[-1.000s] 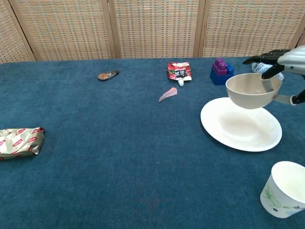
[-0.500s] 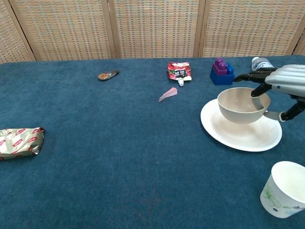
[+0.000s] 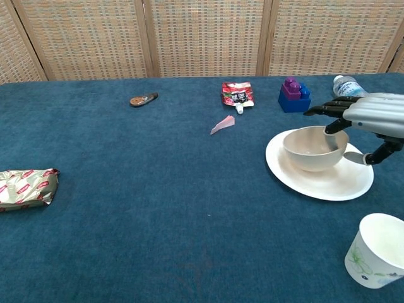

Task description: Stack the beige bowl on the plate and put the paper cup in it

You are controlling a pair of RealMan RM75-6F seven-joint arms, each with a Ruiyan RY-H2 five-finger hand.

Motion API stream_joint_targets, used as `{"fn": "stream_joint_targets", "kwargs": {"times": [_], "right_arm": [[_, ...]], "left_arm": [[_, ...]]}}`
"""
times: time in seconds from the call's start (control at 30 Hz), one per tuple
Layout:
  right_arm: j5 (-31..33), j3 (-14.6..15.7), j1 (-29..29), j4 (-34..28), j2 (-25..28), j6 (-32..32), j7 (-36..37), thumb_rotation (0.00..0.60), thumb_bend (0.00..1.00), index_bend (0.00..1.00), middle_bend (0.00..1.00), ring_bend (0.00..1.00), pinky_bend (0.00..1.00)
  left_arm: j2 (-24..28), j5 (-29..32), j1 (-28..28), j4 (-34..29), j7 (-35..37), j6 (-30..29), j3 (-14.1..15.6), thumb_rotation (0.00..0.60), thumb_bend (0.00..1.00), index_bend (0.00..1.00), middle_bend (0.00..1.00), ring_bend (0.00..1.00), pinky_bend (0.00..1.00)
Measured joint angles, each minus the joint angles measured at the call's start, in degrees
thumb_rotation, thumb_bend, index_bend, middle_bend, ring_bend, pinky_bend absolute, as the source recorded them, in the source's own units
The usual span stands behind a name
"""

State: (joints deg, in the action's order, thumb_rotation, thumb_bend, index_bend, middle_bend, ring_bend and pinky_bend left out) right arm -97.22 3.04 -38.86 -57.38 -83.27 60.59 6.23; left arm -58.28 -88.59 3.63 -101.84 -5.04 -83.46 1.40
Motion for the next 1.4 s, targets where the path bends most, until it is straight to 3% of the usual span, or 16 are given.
{"fn": "stream_joint_targets", "kwargs": {"times": [0.3,0.57,0.8,1.13,1.4], "right_arm": [[-0.41,0.47,0.77,-2.44,3.38,2.28,-1.78,0.600,0.30,0.08,0.00,0.00,0.01],[-2.45,1.32,3.38,-9.15,10.24,9.46,-1.95,0.600,0.30,0.08,0.00,0.00,0.01],[-7.64,5.53,7.25,-13.36,15.92,15.90,-1.35,0.600,0.30,0.11,0.00,0.00,0.01],[-17.60,12.26,13.63,-8.44,15.80,26.57,-0.62,0.600,0.30,0.17,0.00,0.00,0.01],[-24.26,15.62,16.17,-2.75,13.56,31.25,-0.82,0.600,0.30,0.19,0.00,0.00,0.01]], "left_arm": [[-0.05,0.27,0.11,-0.01,-0.17,0.27,-0.06,0.600,0.00,0.00,0.00,0.00,0.00],[0.00,-0.06,-0.02,-0.03,0.07,0.01,0.07,0.600,0.00,0.00,0.00,0.00,0.00],[0.15,-0.68,-0.28,0.13,0.23,-0.69,0.22,0.600,0.00,0.00,0.00,0.00,0.00],[0.02,-1.25,-0.54,0.25,0.29,-1.30,0.30,0.600,0.00,0.00,0.00,0.00,0.00],[-0.55,-1.33,-0.50,0.18,-1.32,-1.03,0.44,0.600,0.00,0.00,0.00,0.00,0.00]]}}
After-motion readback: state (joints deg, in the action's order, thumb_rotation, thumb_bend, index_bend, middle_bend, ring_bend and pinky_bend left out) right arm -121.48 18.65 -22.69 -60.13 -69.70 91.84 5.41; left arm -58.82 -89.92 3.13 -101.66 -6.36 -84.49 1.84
